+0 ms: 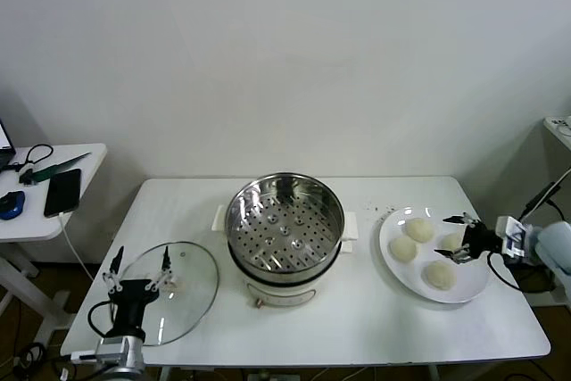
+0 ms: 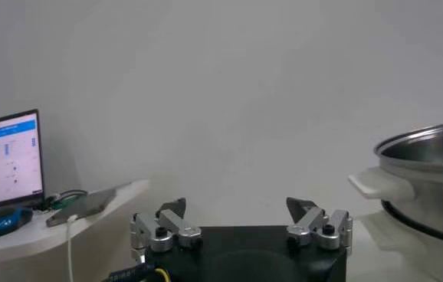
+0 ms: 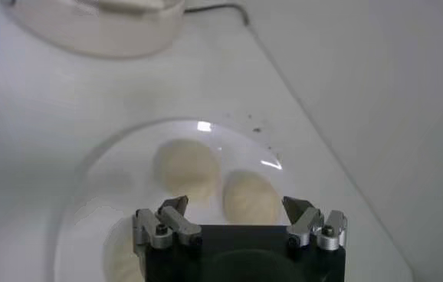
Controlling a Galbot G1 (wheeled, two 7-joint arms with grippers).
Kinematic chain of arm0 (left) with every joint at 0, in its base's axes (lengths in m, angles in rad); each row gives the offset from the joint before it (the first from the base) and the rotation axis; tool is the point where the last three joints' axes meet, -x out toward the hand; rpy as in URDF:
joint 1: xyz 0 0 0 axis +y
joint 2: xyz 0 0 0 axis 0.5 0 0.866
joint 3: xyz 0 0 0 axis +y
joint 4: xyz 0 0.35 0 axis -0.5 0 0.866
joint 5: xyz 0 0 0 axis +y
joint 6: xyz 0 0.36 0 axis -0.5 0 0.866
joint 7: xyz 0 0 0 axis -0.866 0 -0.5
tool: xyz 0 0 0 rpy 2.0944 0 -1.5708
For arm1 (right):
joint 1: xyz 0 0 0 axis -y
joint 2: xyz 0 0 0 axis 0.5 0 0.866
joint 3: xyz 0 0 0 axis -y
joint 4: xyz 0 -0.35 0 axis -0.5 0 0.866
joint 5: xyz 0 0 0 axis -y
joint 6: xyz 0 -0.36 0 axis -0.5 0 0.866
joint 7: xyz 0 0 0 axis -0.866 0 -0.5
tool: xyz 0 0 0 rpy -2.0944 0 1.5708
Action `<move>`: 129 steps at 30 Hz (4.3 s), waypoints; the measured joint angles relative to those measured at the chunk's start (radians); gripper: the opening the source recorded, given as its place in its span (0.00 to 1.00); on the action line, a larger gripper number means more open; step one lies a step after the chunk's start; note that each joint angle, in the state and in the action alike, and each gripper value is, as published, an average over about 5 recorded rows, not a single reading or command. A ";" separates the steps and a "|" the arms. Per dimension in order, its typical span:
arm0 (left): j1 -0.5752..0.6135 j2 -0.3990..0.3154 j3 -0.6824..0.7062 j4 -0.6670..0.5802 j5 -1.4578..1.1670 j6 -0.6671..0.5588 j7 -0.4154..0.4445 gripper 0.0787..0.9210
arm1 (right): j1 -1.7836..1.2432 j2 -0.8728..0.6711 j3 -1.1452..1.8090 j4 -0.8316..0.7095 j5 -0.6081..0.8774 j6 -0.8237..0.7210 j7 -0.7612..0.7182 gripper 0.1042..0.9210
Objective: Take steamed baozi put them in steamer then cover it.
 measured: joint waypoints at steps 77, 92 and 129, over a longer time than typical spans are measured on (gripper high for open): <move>0.007 0.007 -0.015 0.039 -0.010 0.012 -0.030 0.88 | 0.720 0.359 -0.760 -0.445 -0.188 0.227 -0.178 0.71; 0.031 0.003 -0.002 0.028 -0.005 0.016 -0.016 0.88 | 1.025 0.459 -0.979 -0.237 -0.042 0.407 -0.195 0.72; 0.099 0.005 -0.030 0.037 -0.001 -0.015 -0.009 0.88 | 0.858 0.790 -0.973 -0.138 -0.563 0.778 -0.089 0.72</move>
